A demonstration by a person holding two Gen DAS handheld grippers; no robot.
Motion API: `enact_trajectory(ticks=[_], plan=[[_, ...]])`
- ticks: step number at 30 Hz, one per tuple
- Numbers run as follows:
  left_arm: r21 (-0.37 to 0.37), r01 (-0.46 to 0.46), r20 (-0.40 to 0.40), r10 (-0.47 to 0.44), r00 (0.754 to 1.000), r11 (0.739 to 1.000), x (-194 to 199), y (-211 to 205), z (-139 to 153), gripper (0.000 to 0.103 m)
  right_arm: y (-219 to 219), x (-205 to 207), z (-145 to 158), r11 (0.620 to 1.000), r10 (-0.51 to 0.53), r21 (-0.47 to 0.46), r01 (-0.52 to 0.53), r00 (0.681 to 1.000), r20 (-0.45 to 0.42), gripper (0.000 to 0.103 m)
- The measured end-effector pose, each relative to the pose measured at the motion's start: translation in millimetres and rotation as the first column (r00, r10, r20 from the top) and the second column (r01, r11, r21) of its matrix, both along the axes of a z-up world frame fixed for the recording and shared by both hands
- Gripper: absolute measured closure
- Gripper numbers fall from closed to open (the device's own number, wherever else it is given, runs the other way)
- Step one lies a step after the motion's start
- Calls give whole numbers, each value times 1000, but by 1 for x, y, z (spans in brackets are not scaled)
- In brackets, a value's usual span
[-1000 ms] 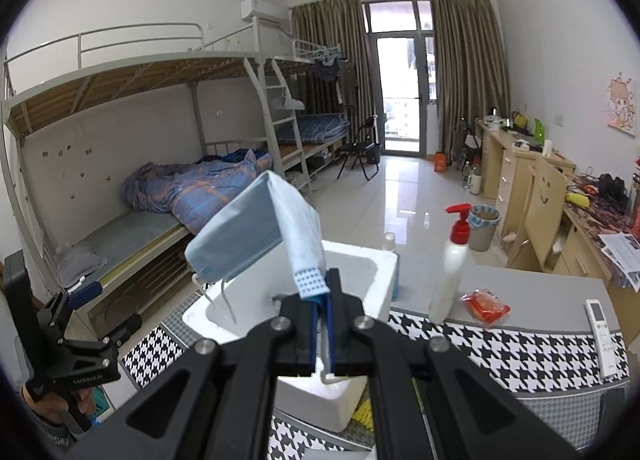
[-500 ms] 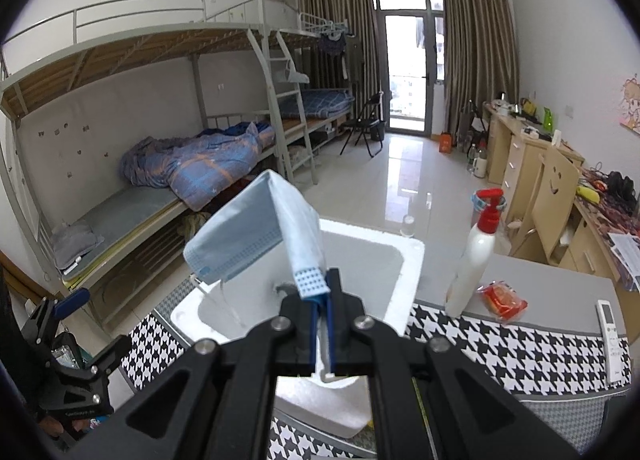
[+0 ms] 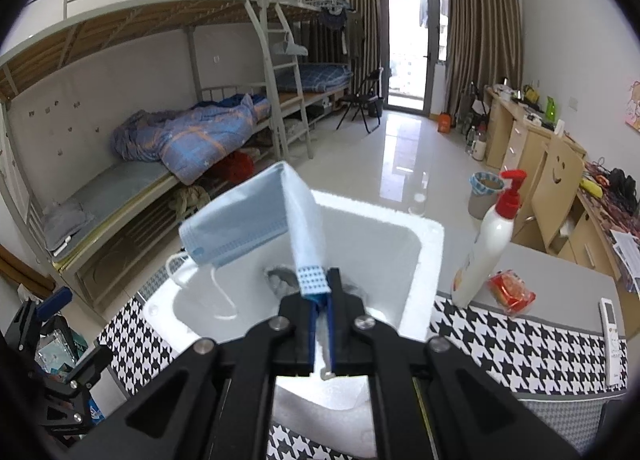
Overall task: Organize soft objects
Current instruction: 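Move the blue mask over the foam box and open the right tool, then withdraw the right tool up and away from the foam box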
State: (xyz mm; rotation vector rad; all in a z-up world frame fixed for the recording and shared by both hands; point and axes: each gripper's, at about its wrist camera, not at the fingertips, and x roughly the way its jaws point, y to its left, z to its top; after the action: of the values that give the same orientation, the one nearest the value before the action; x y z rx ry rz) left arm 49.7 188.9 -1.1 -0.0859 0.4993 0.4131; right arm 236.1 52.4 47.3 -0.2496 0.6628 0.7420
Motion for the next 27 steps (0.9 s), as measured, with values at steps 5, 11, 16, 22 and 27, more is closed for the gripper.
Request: enact_trajectory(ticks=[5, 11, 16, 22, 27], plan=[[-9, 3, -7, -3, 1000, 1000, 0, 1, -4, 1, 5, 3, -6, 1000, -8, -27, 7, 1000, -21, 83], [-18, 6, -11, -6, 1000, 1000, 3, 0, -6, 1, 6, -4, -5, 1000, 6, -30, -5, 1000, 20, 23], [-16, 15, -17, -15, 1000, 1000, 5, -4, -7, 1, 7, -10, -5, 999, 37, -23, -37, 999, 10, 20], [-7, 18, -8, -18, 1000, 1000, 3, -11, -4, 1, -3, -11, 3, 999, 38, 6, -38, 999, 14, 20], [-4, 36, -5, -36, 999, 999, 4, -19, -2, 1, -14, -18, 11, 999, 33, 33, -35, 999, 32, 20]])
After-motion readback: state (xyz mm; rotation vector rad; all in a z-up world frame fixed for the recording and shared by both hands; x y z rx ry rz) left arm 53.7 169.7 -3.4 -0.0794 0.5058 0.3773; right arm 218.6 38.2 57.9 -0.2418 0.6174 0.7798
